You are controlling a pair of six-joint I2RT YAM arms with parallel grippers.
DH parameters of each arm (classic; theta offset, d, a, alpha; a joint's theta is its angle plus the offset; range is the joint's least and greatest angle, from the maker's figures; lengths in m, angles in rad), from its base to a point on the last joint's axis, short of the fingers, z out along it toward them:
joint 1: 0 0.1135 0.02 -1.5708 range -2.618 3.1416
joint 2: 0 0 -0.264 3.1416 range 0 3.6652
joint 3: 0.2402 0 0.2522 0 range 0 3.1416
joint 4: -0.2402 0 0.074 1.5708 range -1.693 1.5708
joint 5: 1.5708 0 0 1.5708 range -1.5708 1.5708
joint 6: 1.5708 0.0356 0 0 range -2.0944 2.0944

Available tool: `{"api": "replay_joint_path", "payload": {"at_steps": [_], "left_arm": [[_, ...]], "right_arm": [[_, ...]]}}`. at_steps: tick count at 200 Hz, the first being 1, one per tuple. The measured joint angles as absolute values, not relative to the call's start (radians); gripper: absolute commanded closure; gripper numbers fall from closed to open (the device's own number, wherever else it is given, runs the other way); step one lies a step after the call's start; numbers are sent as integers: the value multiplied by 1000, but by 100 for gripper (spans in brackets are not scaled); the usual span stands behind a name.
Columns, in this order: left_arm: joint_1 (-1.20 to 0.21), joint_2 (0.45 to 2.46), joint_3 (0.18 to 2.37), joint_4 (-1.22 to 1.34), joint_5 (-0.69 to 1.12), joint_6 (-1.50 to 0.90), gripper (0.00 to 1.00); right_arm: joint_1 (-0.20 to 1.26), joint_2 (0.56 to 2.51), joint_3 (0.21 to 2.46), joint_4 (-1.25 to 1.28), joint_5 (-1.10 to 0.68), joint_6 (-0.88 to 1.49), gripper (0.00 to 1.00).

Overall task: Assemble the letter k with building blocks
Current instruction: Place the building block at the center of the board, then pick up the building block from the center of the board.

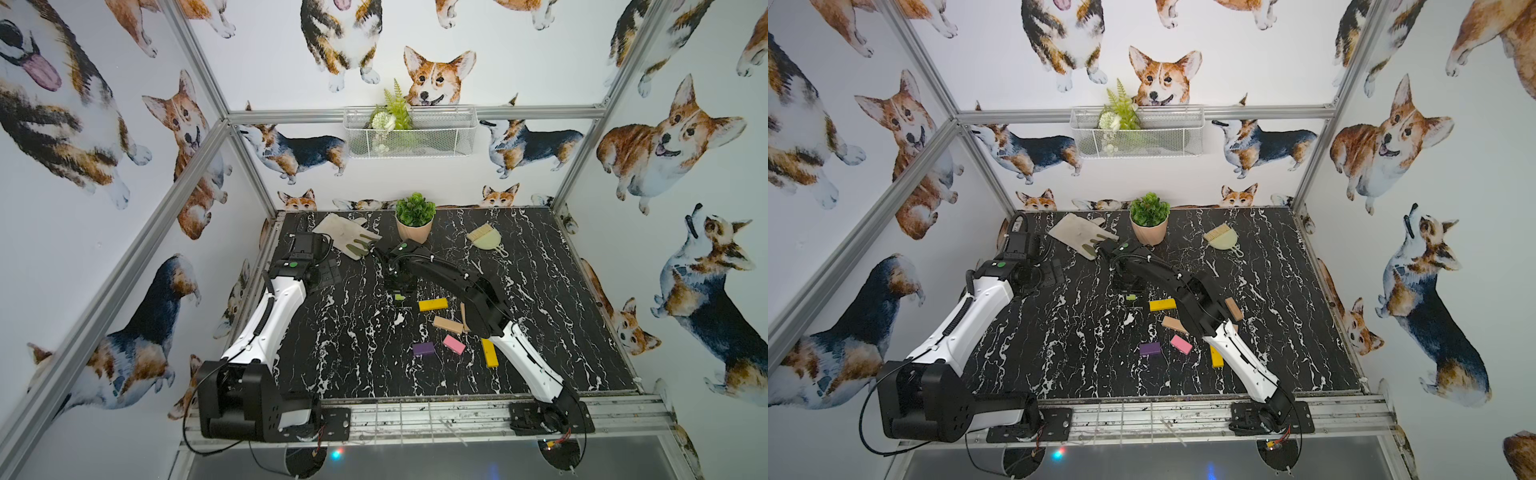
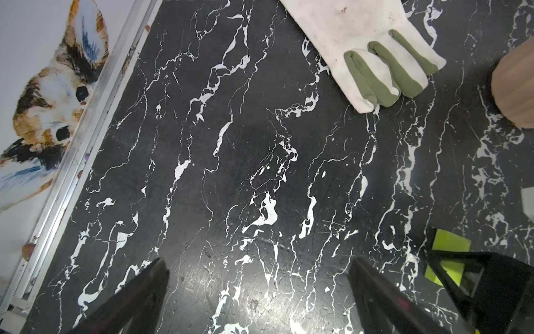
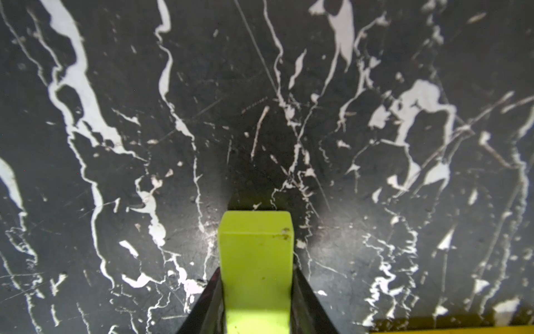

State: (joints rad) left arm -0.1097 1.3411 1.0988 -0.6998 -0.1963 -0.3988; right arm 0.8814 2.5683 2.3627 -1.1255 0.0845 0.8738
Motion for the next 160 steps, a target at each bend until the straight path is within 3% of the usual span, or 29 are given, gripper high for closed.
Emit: {"api": "replay_joint_path", "payload": {"at_steps": [39,93,129,160], "left_arm": [[-110,1342,1095,-695,-191,-395,0],[-157,1314,1067,-670,-187,-360,0],[-364,1301,1067,-677,-247,-318,2],[-617,1340,1092,-708,-222,-284,5]], "right_arm": [[881,2555,2356,-1119,84,872,40],[879,2357,2289,-1039,113,832,38],[856,2094,1992,-926,146,757,38],[683,1796,1605,-846,121,736,39]]}}
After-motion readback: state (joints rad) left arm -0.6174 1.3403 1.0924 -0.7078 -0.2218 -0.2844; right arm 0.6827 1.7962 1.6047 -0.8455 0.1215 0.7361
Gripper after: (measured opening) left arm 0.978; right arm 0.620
